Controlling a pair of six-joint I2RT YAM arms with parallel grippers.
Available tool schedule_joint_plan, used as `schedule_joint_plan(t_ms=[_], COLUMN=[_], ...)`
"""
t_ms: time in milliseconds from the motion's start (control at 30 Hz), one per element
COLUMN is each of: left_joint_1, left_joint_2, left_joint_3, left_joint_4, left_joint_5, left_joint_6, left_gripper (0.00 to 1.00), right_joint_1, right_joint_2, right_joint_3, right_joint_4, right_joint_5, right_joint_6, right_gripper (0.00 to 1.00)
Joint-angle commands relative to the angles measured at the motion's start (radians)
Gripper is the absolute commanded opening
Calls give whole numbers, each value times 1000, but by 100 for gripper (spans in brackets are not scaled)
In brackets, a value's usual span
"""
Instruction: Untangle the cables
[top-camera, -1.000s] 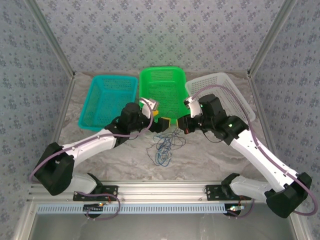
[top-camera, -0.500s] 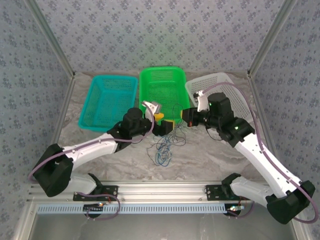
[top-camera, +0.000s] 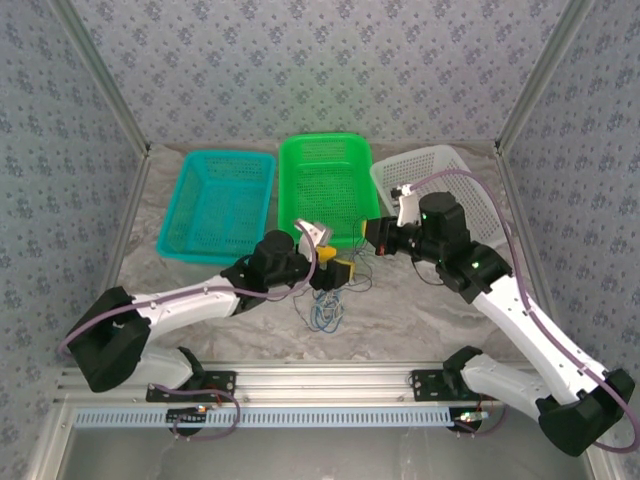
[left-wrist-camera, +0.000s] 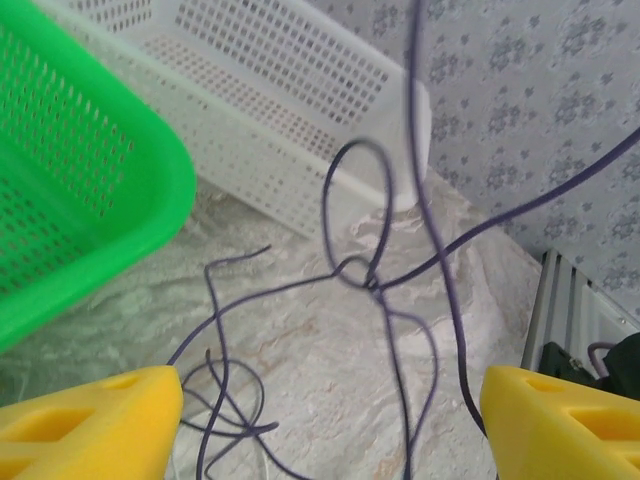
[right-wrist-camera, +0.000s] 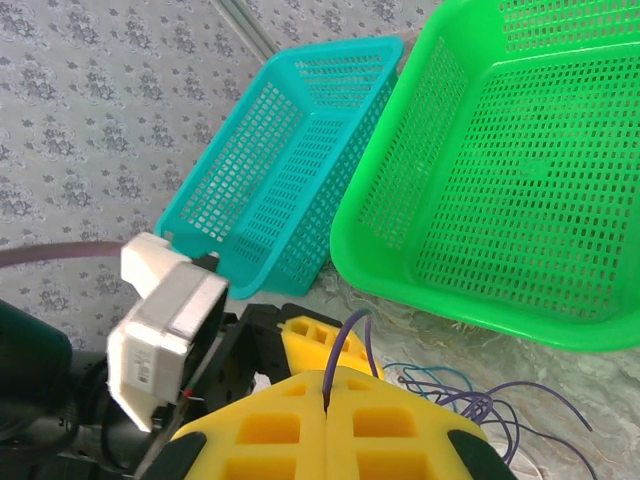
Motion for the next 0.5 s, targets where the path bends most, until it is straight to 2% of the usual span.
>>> schedule_joint_plan(t_ms=[0, 167, 233, 367, 467], left_joint_1=[-25, -60, -70, -77, -77], left_joint_2=[4, 21, 31, 47, 42], left_joint_3=[-5, 3, 0, 3, 0], left_joint_4=[35, 12, 28, 26, 15], left_joint_5=[-9, -62, -76, -125, -159], left_joint_6=[6, 29, 26, 21, 17], left_gripper=[78, 68, 61, 32, 16], right_joint_1=[11, 27, 35, 46, 47], right_joint_2=[-20, -36, -42, -61, -75], right_joint_3=[-4, -17, -20, -22, -25], right_joint_4=[17, 45, 48, 36, 23], right_joint_5=[32, 45, 48, 62, 69], right_joint_6=[11, 27, 28, 27, 23], right_gripper=[0, 0, 0, 0, 0])
